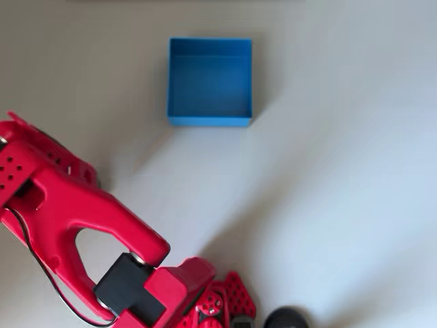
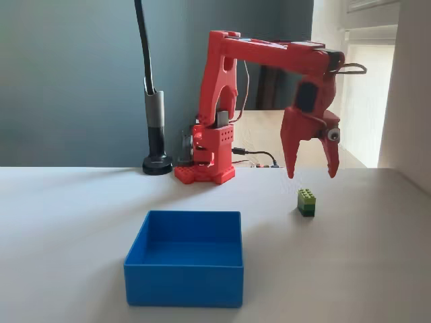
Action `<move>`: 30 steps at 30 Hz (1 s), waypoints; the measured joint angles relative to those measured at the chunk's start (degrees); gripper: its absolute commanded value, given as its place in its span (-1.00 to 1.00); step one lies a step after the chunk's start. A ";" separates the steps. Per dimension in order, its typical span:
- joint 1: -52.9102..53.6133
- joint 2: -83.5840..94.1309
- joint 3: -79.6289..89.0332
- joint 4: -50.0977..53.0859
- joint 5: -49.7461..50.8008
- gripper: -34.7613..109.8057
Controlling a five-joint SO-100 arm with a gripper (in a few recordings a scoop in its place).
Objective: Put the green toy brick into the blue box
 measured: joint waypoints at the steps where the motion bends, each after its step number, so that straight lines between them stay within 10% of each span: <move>1: 0.26 0.00 1.05 0.00 0.00 -0.05; 30: 0.53 0.00 5.27 -8.35 0.53 -0.14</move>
